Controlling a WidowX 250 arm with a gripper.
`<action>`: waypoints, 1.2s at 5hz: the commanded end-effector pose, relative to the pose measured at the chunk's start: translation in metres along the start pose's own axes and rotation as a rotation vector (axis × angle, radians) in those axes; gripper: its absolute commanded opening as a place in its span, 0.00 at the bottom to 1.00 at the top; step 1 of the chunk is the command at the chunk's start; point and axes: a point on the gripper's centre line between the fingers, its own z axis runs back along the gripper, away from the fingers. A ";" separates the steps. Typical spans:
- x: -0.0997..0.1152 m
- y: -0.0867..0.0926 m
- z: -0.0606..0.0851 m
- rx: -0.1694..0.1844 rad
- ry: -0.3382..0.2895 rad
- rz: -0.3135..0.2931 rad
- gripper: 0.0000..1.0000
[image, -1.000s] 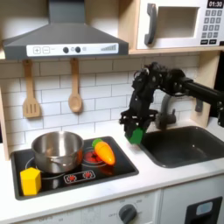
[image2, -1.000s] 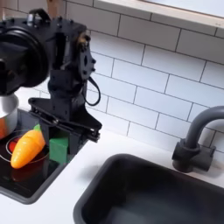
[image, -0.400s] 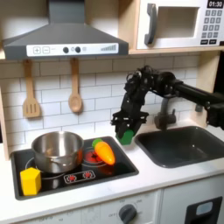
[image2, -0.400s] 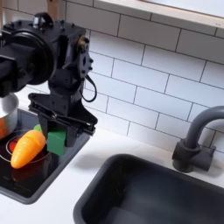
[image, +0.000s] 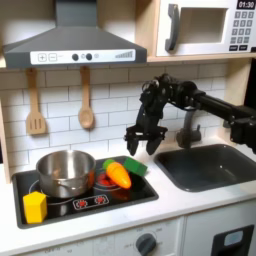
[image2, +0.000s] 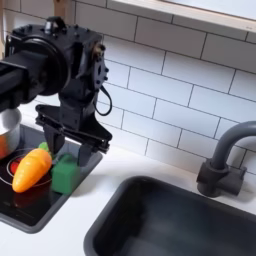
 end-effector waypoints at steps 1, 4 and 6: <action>0.001 0.004 0.006 -0.003 0.003 0.017 1.00; 0.001 0.009 -0.006 -0.036 0.042 0.080 1.00; -0.001 0.008 -0.016 -0.040 0.065 0.084 1.00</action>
